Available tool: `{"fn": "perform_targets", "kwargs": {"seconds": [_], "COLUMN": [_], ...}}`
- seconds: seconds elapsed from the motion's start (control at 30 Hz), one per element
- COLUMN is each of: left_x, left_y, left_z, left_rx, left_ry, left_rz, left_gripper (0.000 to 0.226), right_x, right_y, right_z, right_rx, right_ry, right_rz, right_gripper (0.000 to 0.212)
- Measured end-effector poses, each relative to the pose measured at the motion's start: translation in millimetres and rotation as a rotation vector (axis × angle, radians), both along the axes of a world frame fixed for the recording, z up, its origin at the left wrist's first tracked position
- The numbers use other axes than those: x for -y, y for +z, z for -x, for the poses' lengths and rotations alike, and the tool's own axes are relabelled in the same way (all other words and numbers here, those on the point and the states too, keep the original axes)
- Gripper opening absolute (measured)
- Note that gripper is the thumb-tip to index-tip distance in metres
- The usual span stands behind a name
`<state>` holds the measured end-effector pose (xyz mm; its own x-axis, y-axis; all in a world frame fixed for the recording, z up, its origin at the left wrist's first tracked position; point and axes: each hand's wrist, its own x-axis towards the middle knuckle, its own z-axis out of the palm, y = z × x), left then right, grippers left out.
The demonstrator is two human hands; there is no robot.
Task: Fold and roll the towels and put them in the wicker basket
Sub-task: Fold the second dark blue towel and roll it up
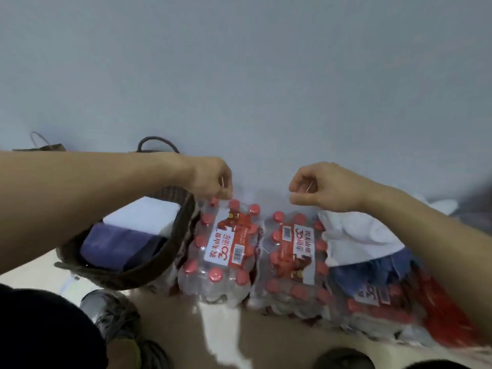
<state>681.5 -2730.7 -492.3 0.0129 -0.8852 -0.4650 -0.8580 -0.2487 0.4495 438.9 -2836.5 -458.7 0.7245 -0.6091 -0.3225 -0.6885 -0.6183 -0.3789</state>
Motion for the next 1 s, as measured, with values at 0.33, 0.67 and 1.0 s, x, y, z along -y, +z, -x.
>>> {"fn": "perform_targets", "kwargs": {"seconds": [0.33,0.67,1.0], "left_x": [89.9,135.3,143.0], "left_y": [-39.8,-97.3,-133.8], "left_z": [236.5,289.5,289.8], "left_rx": [-0.248,-0.276,-0.179], "left_ry": [-0.091,0.027,-0.178], "left_rz": [0.232,0.324,0.265], "left_gripper": [0.053,0.093,0.09], "right_x": [37.1,45.6,34.2], "right_y": [-35.9,-110.1,-89.4], "right_z": [191.2,230.9,236.6], "right_rx": [-0.052,0.225,-0.362], "right_ry": [-0.629,-0.744,-0.405], "right_rz": [0.417,0.018,-0.339], "right_gripper": [0.062,0.041,0.028]}}
